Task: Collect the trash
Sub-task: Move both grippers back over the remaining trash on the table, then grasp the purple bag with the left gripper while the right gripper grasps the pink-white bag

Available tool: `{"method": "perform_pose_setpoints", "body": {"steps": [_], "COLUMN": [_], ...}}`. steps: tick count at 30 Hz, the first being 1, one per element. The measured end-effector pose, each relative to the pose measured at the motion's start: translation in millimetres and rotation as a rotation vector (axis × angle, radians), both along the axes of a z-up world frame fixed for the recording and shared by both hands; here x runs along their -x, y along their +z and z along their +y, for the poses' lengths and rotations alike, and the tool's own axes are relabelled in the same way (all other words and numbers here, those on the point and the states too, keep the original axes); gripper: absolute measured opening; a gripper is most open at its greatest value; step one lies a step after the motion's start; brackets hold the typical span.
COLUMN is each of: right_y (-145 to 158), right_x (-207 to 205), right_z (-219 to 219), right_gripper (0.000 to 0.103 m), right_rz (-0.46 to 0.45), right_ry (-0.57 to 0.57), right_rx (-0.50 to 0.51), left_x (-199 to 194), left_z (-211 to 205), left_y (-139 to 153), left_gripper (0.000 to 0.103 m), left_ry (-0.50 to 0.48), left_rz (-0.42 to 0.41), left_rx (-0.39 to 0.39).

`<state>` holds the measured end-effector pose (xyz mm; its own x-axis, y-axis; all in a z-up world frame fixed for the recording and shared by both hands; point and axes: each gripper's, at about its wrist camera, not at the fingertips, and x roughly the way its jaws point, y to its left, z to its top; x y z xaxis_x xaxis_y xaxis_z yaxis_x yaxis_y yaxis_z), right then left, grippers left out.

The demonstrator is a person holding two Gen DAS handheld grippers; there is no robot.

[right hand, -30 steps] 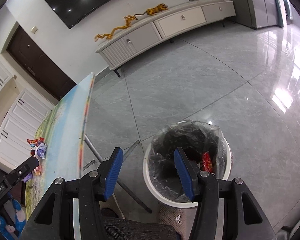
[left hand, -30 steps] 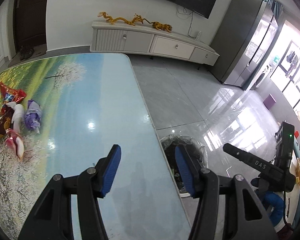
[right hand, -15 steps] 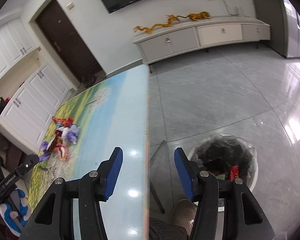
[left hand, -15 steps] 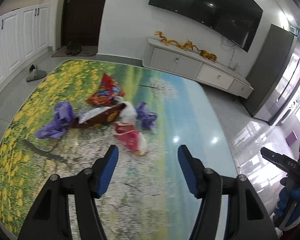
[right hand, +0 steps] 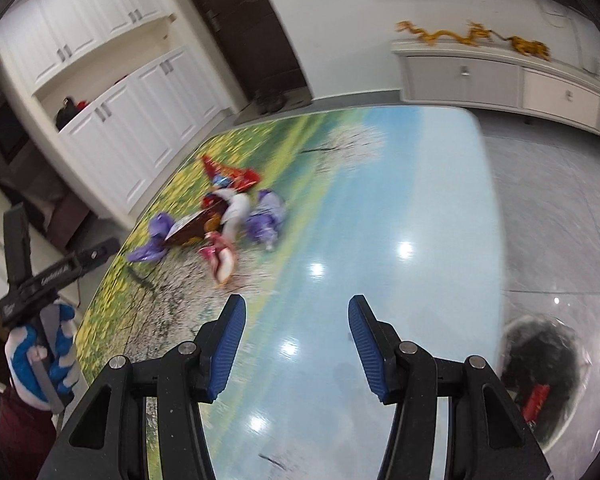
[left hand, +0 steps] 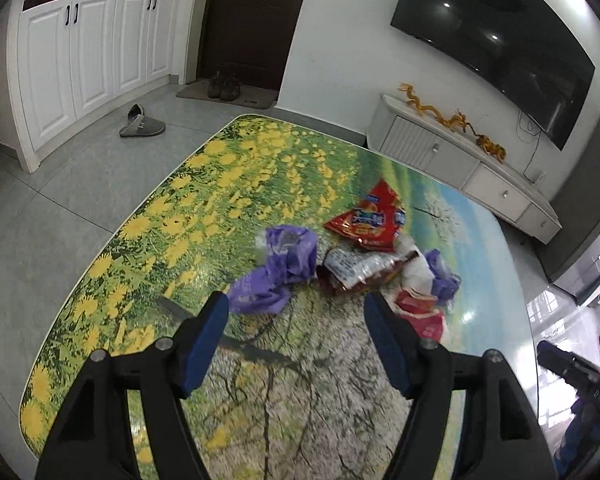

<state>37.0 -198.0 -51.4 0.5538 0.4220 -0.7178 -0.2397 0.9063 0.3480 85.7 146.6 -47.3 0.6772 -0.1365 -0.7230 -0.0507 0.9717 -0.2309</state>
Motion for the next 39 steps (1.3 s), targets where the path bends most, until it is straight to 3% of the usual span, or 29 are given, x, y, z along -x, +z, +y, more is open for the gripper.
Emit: {"method": "perform_pose_setpoints", "body": {"steps": [11,18,25,30,35,39], "right_y": [-21.2,-33.0,-42.9,-42.5,-40.9,-37.8], "right_x": [-50.8,-74.8,-83.9,-82.3,-68.3,-52.1], "right_z": [82.2,101.1,111.3,114.8,115.0,104.9], "right_gripper": [0.052,0.052,0.049,0.035,0.031,0.03], "right_rz": [0.015,0.021,0.036,0.02,0.01,0.02], "right_ry": [0.204,0.235,0.257,0.26,0.277,0.272], "right_rx": [0.024,0.041,0.055,0.063,0.069,0.043], "left_x": [-60.1,-78.5,-77.1,-68.7,-50.1,-22.5], "left_z": [0.8,0.6,9.8,13.2,14.8,11.3], "left_y": [-23.0,-39.7,-52.1,-50.4,-44.1,-39.5], "left_gripper": [0.069,0.069,0.068,0.048,0.04,0.039], "left_ry": [0.01,0.005,0.031,0.039,0.049,0.047], "left_rz": [0.036,0.064,0.069,0.062,0.047,0.038], "left_rx": [-0.037,-0.051,-0.011,0.004,0.018,0.027]}}
